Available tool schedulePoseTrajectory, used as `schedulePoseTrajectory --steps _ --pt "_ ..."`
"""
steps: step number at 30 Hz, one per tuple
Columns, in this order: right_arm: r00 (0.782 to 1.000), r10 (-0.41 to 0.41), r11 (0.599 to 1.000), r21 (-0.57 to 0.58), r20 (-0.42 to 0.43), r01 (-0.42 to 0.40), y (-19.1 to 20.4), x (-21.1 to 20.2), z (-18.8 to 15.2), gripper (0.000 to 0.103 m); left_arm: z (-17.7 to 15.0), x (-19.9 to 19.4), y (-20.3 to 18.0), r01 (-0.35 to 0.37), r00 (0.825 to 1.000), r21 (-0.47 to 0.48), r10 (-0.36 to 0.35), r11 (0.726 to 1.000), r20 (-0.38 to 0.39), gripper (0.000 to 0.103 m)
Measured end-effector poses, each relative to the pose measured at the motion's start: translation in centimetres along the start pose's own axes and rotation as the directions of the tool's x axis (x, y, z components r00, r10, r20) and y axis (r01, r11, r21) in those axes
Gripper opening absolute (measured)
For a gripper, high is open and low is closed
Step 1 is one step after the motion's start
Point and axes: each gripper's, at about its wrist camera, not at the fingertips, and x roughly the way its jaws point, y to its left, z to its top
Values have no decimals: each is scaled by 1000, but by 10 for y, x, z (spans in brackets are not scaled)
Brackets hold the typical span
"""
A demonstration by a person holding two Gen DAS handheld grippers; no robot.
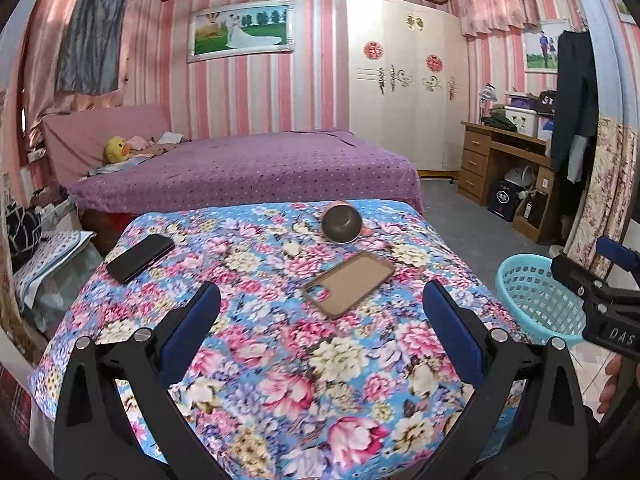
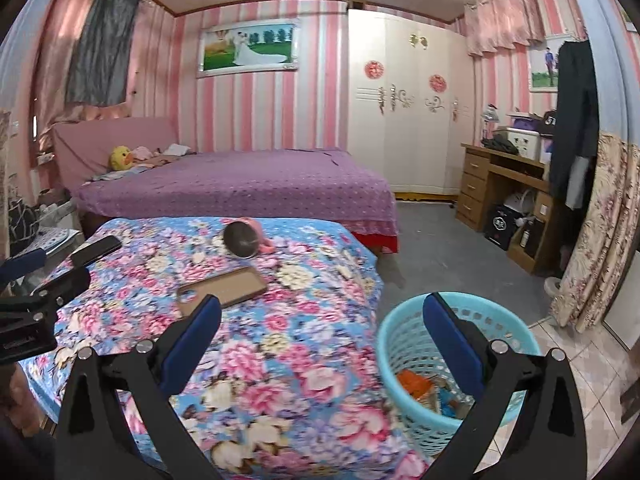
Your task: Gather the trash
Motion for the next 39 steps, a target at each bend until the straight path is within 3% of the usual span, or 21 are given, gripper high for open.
schedulePoseTrajectory --steps 16,39 --pt "999 35 999 -13 32 -35 27 -7 -7 98 -8 -11 13 13 999 -27 -12 1000 46 98" --pt "999 25 1000 -16 47 -25 19 -11 -8 98 -5 -12 12 -8 998 -27 10 1000 54 98"
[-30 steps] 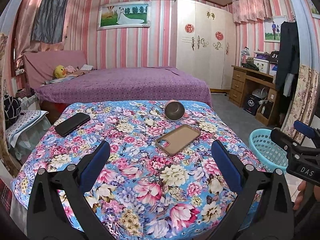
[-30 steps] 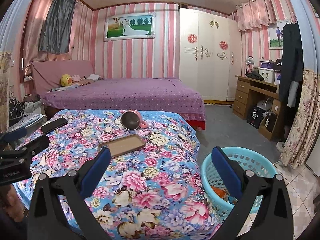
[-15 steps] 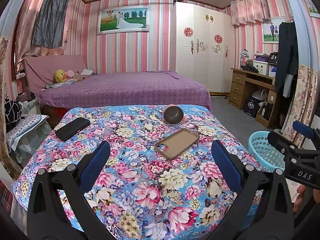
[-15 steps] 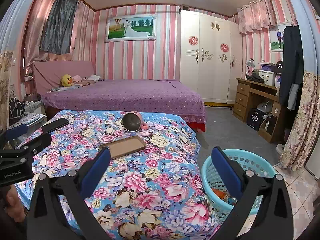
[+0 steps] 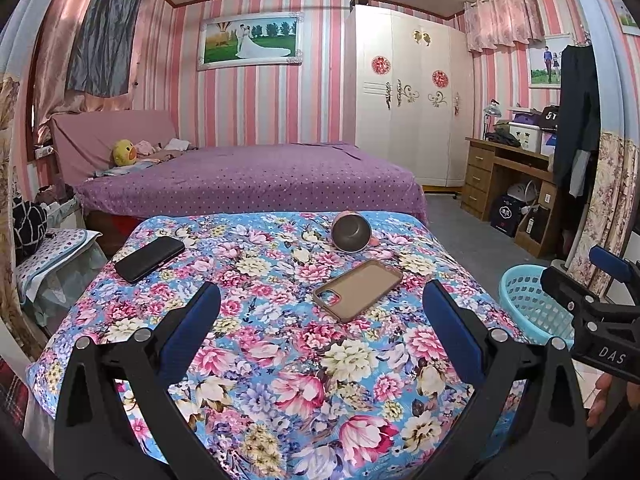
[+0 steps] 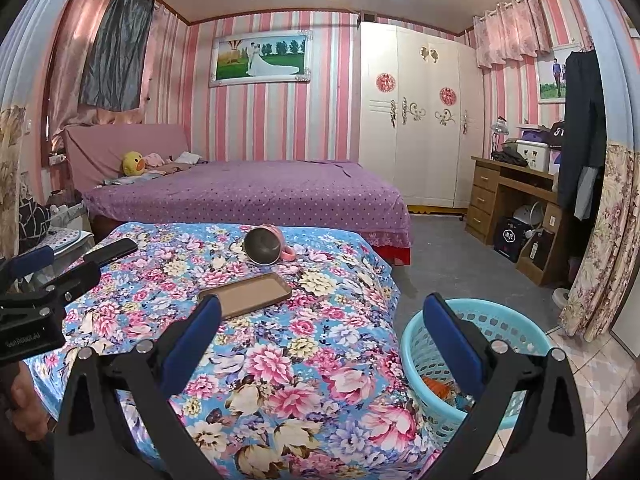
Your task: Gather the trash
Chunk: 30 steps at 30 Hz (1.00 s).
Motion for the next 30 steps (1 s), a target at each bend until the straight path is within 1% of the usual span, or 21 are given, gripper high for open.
schedulePoseTrajectory --steps 9,21,30 --pt "1000 -1 1000 -4 4 1 0 -1 0 98 2 -6 0 -13 1000 12 13 1000 18 98" --pt "1000 -4 1000 -4 4 4 0 -2 1 98 4 -7 -2 -14 1000 13 14 1000 15 98" --pt "1000 -15 1000 2 -1 15 -9 -3 0 98 4 -5 -6 -11 1000 7 11 1000 8 98"
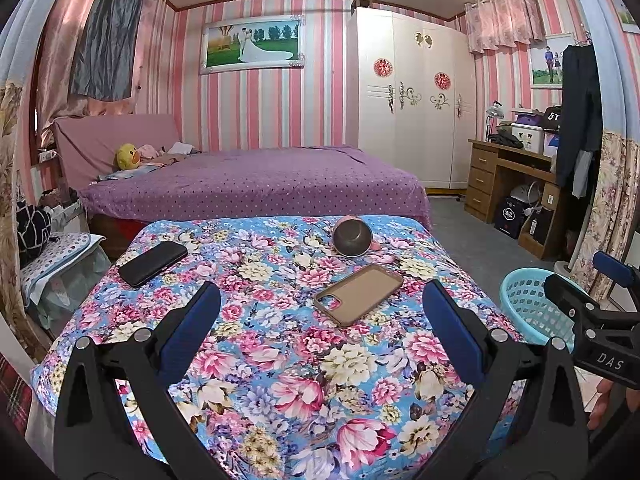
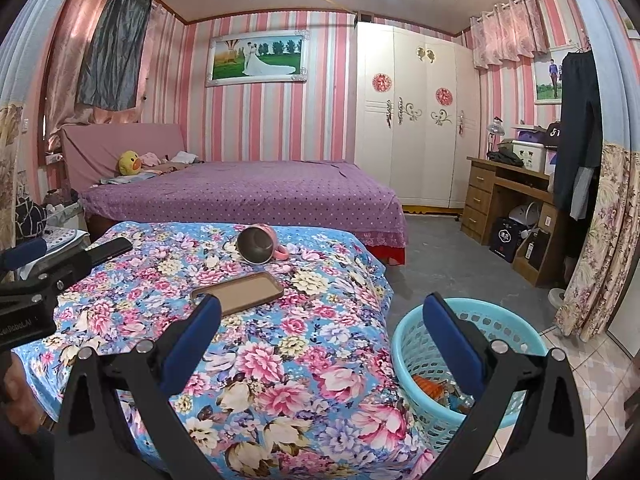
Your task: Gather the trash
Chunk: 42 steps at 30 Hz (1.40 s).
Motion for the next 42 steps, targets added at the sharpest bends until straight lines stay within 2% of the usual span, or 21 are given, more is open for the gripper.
schedulePoseTrajectory --steps 20,42 --pt "999 -32 999 22 11 32 -17 -1 -2 98 2 6 -25 33 999 22 -33 999 1 98" --pt "999 -38 999 25 2 37 -19 2 -3 98 0 9 -23 35 999 15 -34 999 -25 98"
